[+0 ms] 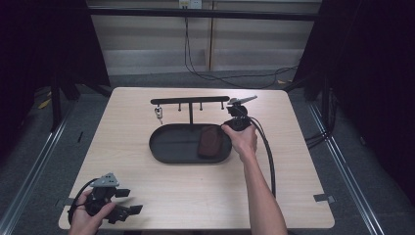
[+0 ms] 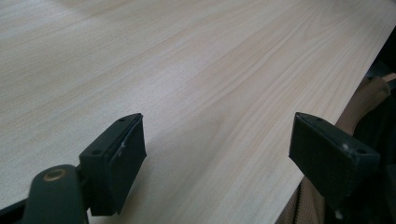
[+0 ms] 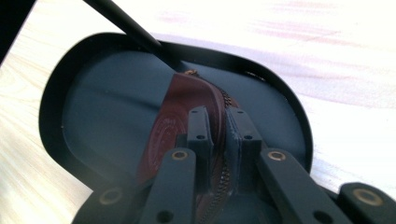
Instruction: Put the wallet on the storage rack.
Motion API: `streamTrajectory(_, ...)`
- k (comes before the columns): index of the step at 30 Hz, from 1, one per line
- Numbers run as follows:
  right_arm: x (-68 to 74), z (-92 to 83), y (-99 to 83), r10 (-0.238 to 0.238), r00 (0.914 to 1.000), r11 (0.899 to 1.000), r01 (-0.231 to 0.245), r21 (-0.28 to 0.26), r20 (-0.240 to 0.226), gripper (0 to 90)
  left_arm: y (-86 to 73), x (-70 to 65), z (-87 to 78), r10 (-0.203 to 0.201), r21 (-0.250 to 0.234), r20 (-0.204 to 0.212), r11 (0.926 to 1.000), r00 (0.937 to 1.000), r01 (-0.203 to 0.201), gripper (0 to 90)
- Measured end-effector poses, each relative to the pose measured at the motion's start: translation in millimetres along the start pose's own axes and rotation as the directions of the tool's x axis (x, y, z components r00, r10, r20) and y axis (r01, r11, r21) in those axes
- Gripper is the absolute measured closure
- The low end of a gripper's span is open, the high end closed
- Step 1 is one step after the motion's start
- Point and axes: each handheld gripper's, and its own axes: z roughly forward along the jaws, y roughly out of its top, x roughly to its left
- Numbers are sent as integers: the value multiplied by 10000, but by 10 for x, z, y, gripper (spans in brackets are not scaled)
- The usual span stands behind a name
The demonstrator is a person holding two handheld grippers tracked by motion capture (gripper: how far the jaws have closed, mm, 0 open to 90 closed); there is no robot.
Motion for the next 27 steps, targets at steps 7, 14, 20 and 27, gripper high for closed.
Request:
streamTrajectory(7, -24, 61, -27, 131, 9998, 9999, -132, -27, -119, 786, -1, 8, 0, -49, -61, 7, 10000, 10000, 49, 183)
streamTrajectory(14, -86, -53, -44, 296, 9991, 9989, -308, -365, -314, 761, 3, 7, 4, -8, 32, -1, 10000, 10000, 8, 184)
streamTrajectory(20, -122, -151, -75, 147, 9994, 9990, -160, -412, -306, 671, 3, 9, 4, -73, -20, -1, 10000, 10000, 73, 183)
streamTrajectory(27, -109, -311, -108, -171, 9994, 9981, 154, -590, -290, 567, 4, 12, 5, -92, -49, -55, 9999, 9999, 92, 184)
